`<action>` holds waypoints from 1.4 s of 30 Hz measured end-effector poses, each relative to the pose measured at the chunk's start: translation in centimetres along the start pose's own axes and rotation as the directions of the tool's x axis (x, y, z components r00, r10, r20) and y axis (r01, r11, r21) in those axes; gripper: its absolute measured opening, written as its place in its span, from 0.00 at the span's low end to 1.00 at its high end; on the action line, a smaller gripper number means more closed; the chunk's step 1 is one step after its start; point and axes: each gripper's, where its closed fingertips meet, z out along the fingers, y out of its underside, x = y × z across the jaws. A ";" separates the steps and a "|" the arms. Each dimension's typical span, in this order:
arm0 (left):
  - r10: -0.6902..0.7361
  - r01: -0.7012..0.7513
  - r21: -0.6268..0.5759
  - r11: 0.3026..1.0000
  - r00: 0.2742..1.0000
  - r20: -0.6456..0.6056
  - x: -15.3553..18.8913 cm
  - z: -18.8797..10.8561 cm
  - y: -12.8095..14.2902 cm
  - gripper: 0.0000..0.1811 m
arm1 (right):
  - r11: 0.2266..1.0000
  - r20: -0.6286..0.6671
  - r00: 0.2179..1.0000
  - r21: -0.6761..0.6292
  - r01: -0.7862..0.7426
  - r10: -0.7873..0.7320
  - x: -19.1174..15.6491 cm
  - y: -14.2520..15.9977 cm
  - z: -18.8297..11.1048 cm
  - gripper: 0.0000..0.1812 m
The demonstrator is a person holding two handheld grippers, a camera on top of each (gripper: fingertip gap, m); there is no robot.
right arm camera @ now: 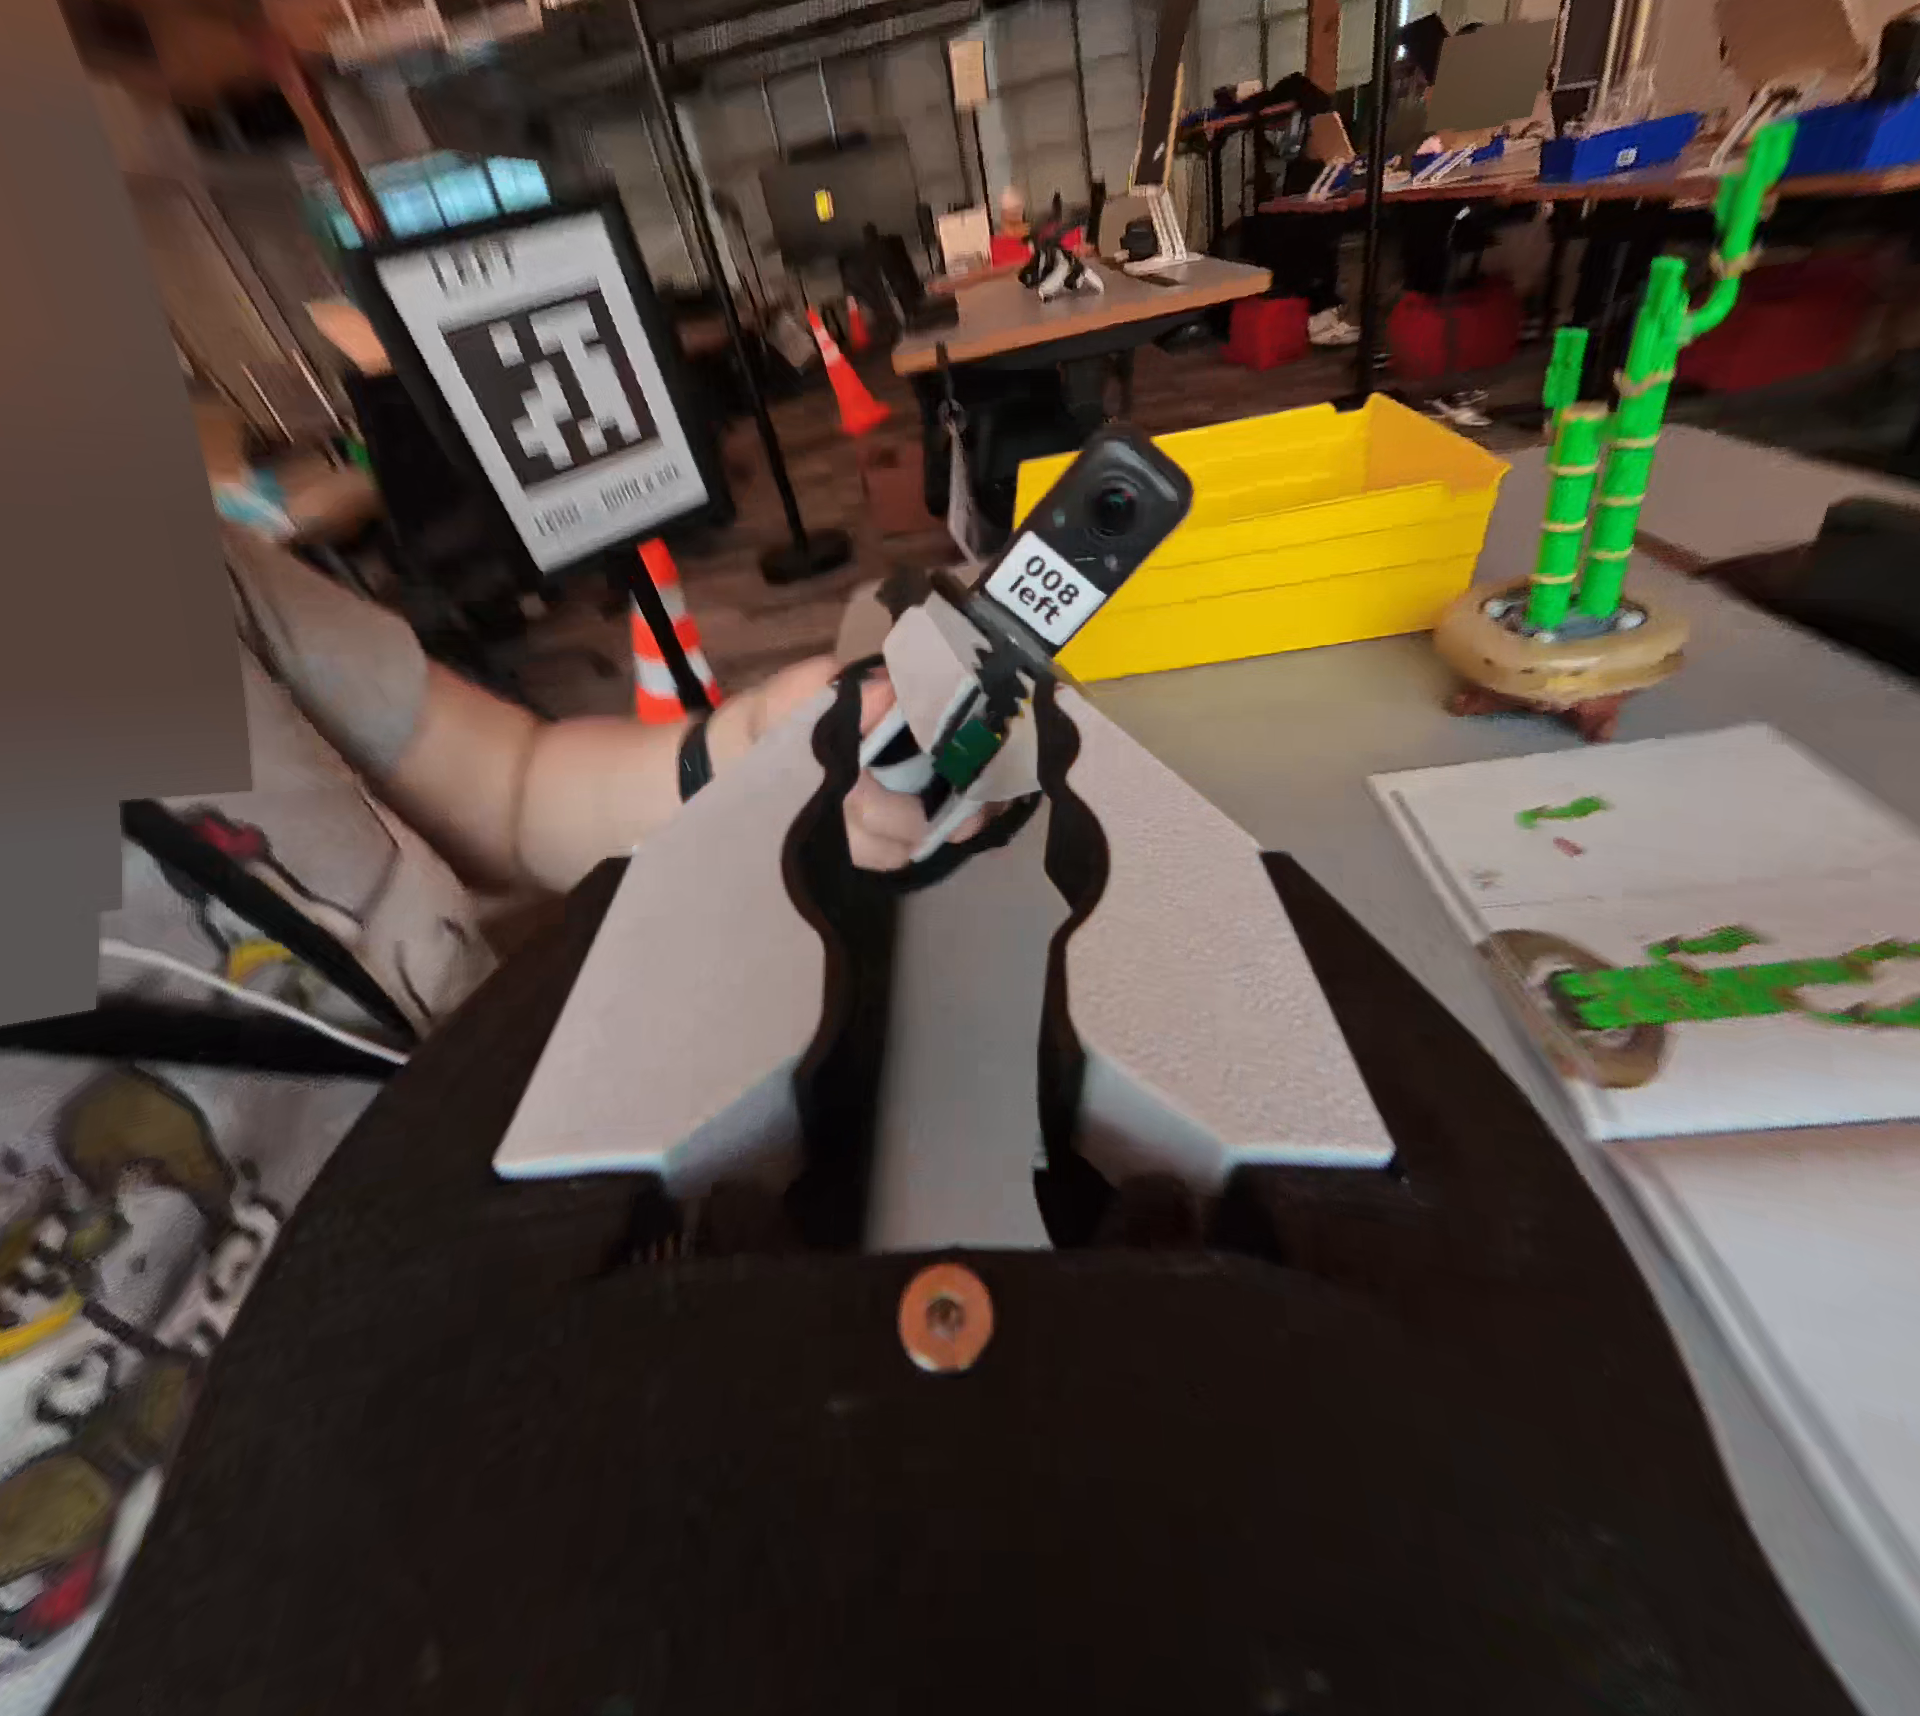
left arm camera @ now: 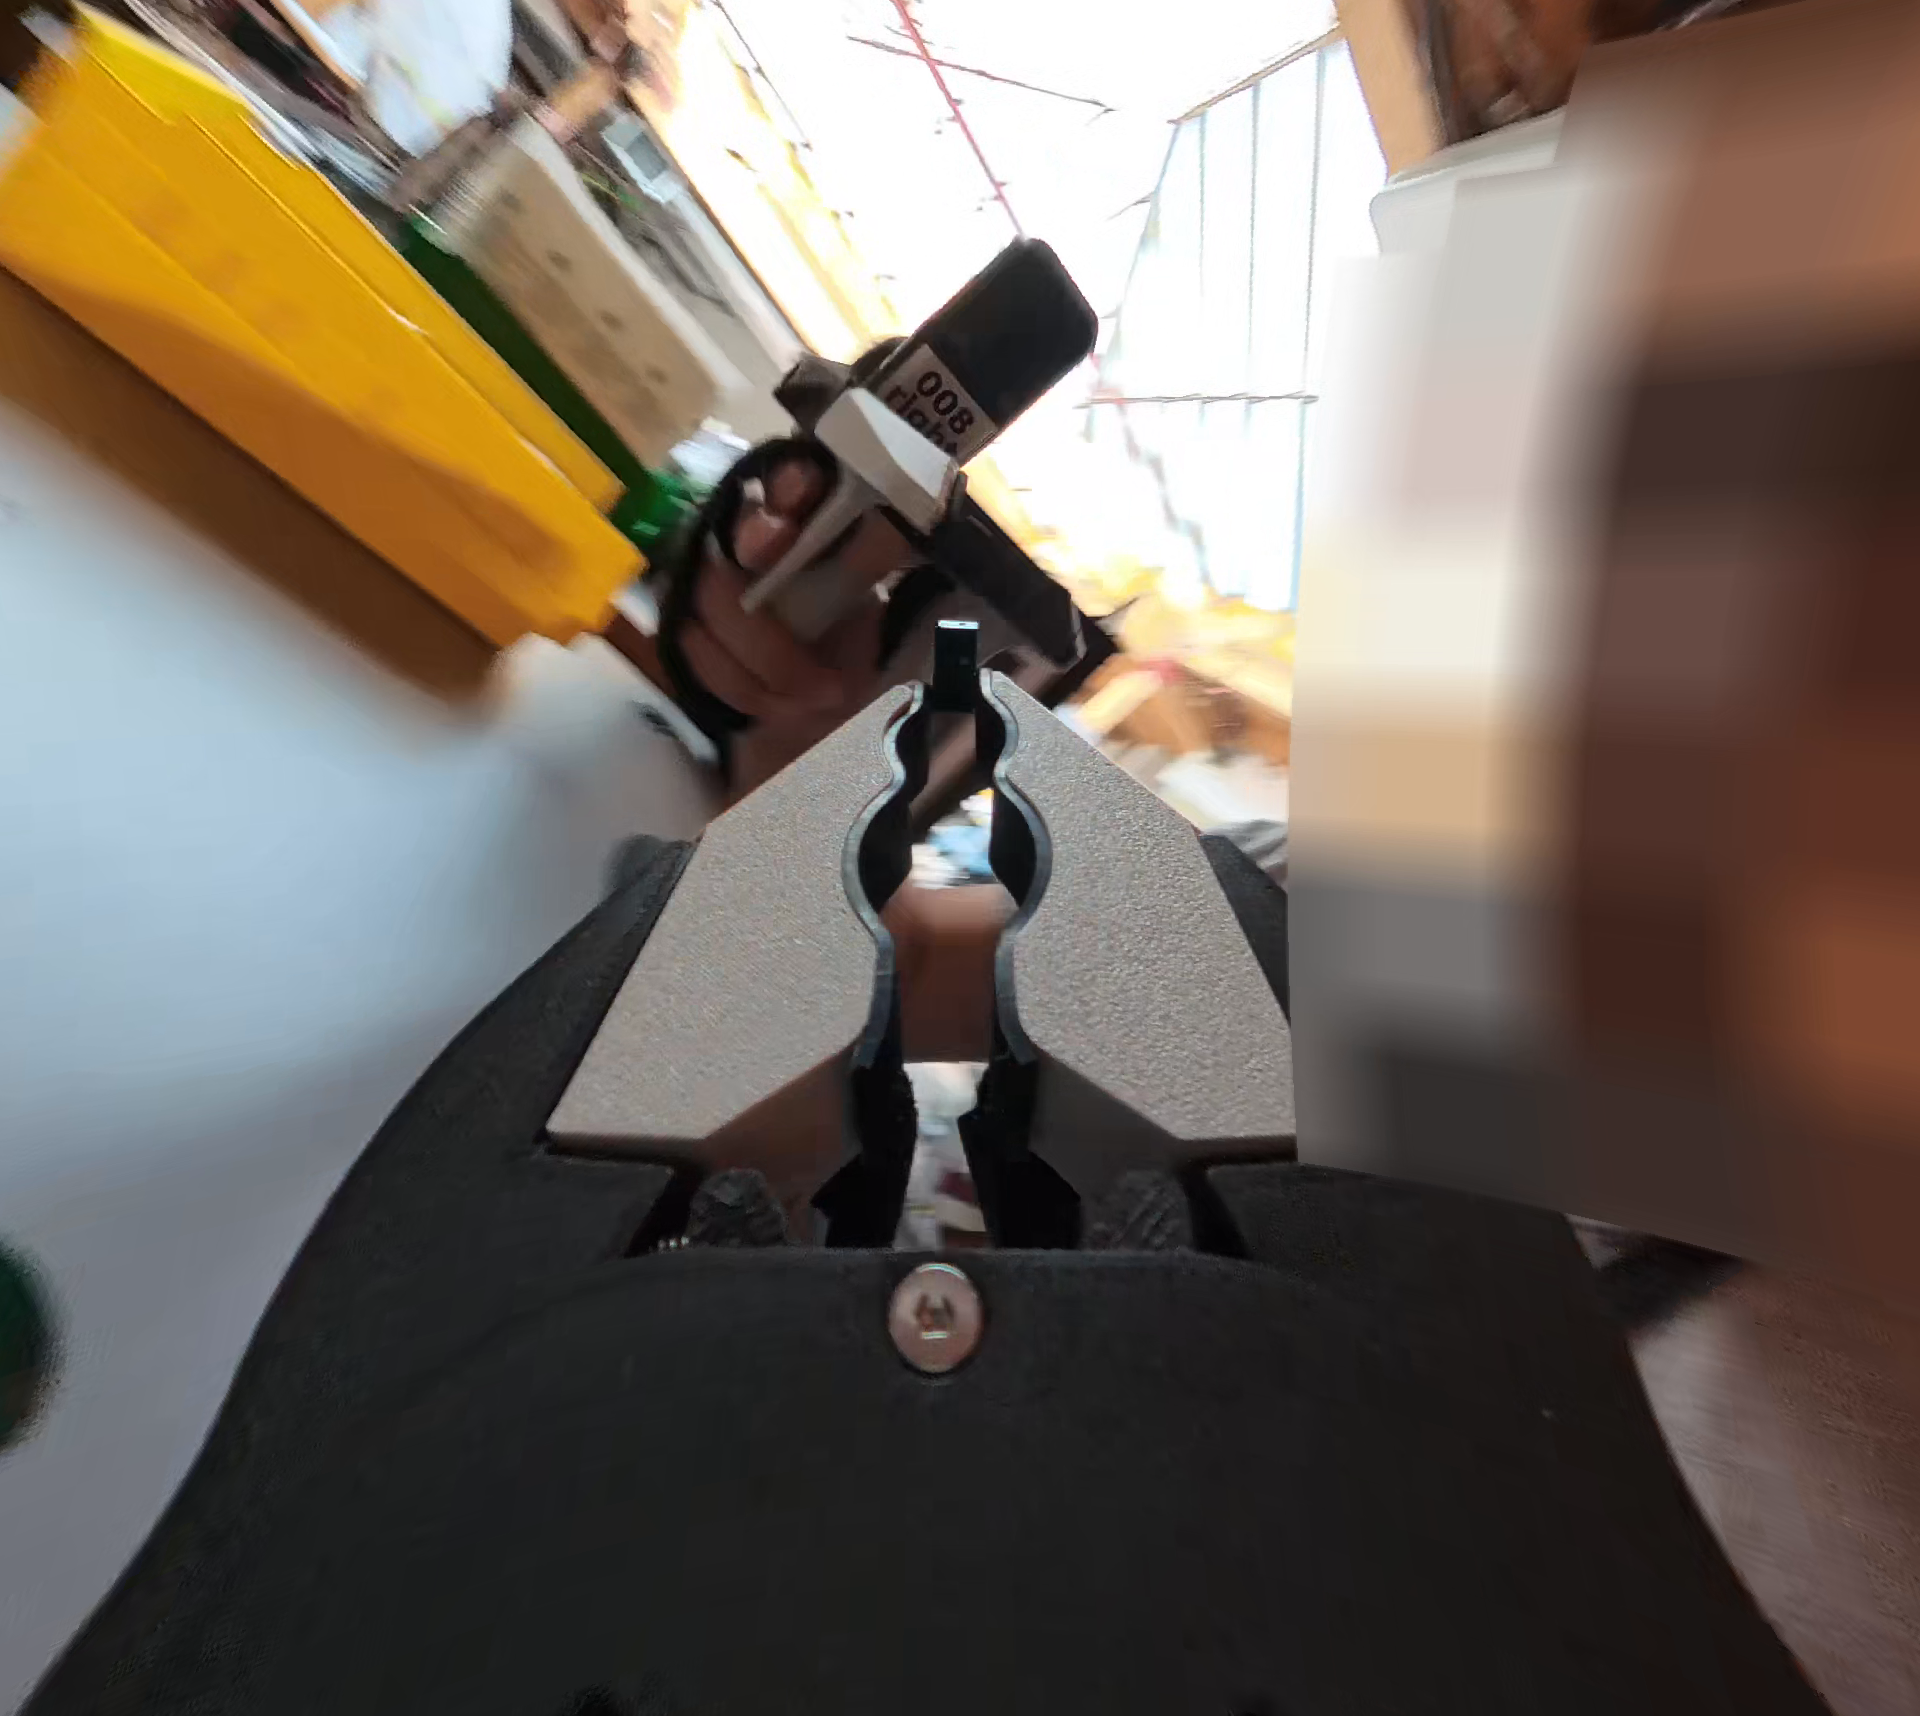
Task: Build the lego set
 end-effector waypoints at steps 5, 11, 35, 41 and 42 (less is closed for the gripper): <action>0.336 -0.343 -0.029 0.939 0.896 0.291 -2.3 -0.2 -0.7 0.03 | 0.908 0.085 0.933 0.216 -0.359 0.349 3.2 0.4 -1.3 0.09; 0.441 -0.442 -0.096 0.892 0.801 0.404 -3.6 0.0 -0.7 0.03 | 0.898 0.075 0.912 0.158 -0.411 0.404 3.8 2.6 -0.1 0.10; 0.680 -0.324 -0.598 0.734 0.349 0.645 -11.4 -6.7 4.1 0.41 | 0.955 -0.243 0.927 0.152 -0.255 0.286 9.2 3.1 -7.0 0.03; 0.756 -0.145 -0.760 0.633 0.325 0.568 -14.3 -8.7 6.3 0.40 | 0.951 -0.189 0.981 -0.295 -0.094 0.038 7.7 10.3 -2.9 0.03; 0.757 -0.135 -0.767 0.628 0.334 0.561 -14.6 -8.8 6.3 0.39 | 0.935 -0.161 0.987 -0.351 -0.052 -0.005 7.3 11.3 -2.4 0.03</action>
